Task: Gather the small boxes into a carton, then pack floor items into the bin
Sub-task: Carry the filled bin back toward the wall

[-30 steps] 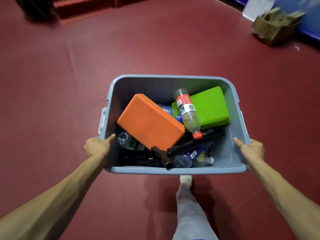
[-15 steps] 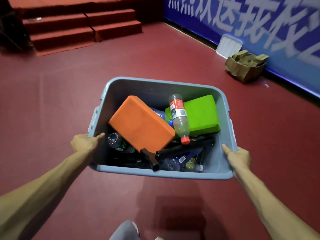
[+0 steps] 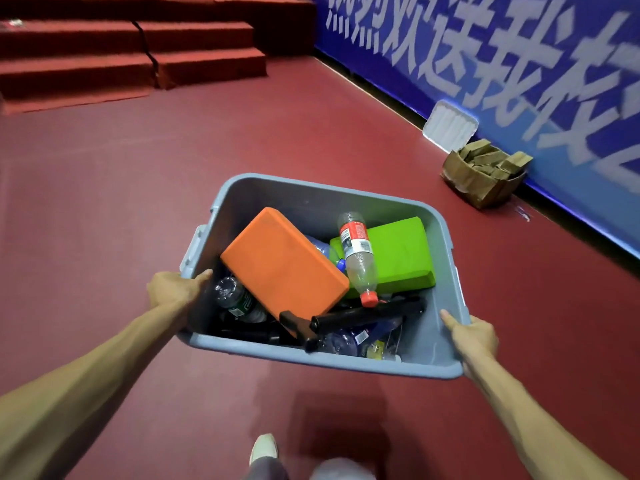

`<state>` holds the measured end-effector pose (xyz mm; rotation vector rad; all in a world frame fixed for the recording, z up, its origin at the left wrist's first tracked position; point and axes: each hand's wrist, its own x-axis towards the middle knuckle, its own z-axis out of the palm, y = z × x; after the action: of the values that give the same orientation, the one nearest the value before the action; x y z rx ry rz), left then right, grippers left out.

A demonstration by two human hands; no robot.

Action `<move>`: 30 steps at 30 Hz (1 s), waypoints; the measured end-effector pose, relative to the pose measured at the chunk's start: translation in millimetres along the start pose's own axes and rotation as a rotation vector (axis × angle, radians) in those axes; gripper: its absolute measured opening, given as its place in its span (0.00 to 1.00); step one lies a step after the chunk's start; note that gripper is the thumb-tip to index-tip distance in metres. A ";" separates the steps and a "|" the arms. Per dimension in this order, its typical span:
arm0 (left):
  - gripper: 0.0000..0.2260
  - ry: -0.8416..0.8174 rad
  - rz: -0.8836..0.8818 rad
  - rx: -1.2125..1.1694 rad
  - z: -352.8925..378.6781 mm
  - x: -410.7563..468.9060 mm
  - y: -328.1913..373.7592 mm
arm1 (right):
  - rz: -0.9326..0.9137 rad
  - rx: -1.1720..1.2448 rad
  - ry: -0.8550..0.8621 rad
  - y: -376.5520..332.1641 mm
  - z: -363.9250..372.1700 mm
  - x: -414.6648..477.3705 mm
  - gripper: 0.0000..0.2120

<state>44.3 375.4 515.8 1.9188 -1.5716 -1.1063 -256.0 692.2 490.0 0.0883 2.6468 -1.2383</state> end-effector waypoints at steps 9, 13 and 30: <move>0.18 -0.017 0.036 0.157 179.5 136.0 180.8 | 0.106 0.017 0.004 -82.4 81.2 219.3 0.15; 0.18 -0.026 0.038 0.194 279.0 192.1 270.6 | 0.145 0.005 0.005 -123.1 111.7 344.6 0.16; 0.23 -0.152 0.038 0.175 569.8 478.7 580.1 | 0.174 -0.091 0.071 -379.8 251.9 736.1 0.18</move>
<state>-740.2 -145.8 459.3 1.9456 -1.8341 -1.1558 -985.7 227.6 455.9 0.3455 2.6838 -1.0765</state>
